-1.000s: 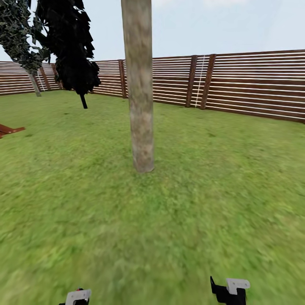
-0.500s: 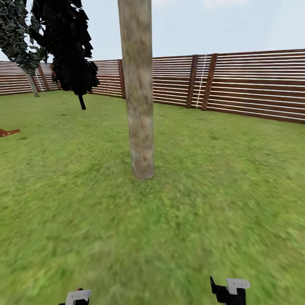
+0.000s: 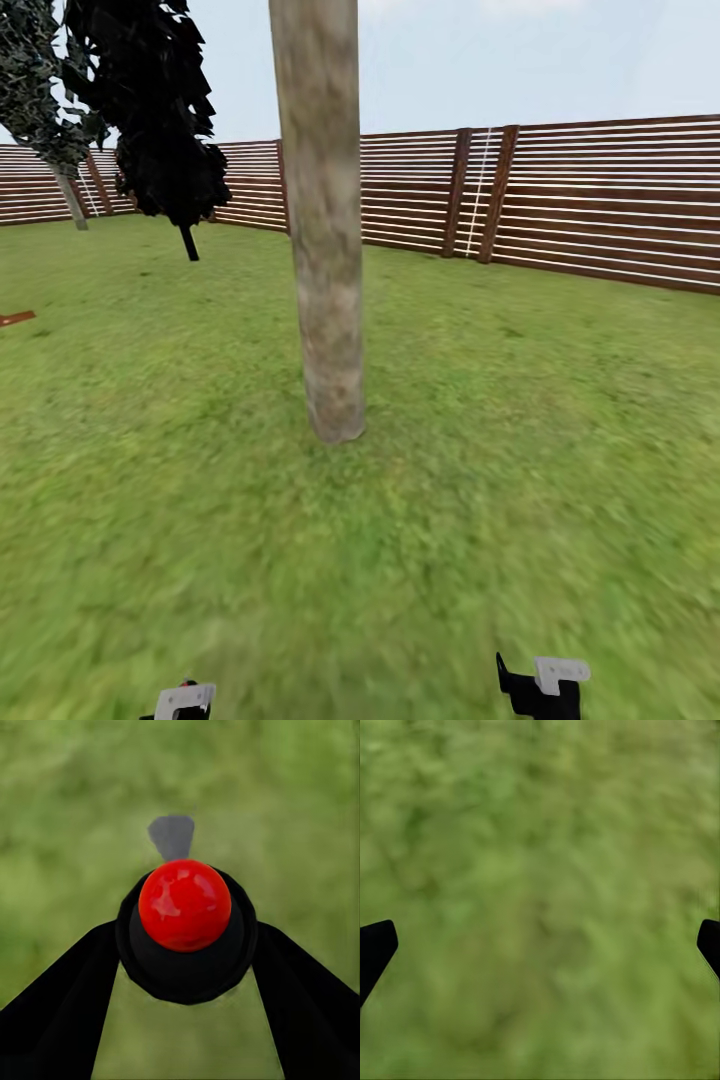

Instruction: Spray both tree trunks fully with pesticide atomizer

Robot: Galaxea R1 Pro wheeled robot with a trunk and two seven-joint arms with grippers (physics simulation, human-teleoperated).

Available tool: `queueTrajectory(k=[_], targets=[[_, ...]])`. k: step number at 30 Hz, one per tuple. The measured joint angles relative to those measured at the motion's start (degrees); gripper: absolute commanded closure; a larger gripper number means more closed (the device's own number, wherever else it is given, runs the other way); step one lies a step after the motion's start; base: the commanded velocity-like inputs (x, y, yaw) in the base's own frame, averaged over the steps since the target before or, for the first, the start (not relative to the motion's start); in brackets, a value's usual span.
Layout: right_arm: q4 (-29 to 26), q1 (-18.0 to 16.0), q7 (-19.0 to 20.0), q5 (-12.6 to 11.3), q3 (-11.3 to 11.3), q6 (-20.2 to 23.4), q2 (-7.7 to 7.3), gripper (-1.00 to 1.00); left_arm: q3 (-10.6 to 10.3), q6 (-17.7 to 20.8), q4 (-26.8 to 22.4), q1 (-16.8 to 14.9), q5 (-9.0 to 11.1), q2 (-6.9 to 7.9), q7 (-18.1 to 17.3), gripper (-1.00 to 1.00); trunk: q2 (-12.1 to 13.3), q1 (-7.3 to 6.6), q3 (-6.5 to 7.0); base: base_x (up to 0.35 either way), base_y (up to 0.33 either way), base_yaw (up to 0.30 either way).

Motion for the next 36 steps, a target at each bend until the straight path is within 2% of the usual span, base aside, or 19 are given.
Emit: queueTrajectory(k=[36], targets=[[0.1, 0.0, 0.1, 0.1, 0.0, 0.0, 0.00, -1.00, -0.1, 0.0, 0.0, 0.0, -0.1, -0.06, -0.2, 1.00, 0.0, 0.00, 0.00, 0.334, 0.000, 0.000]])
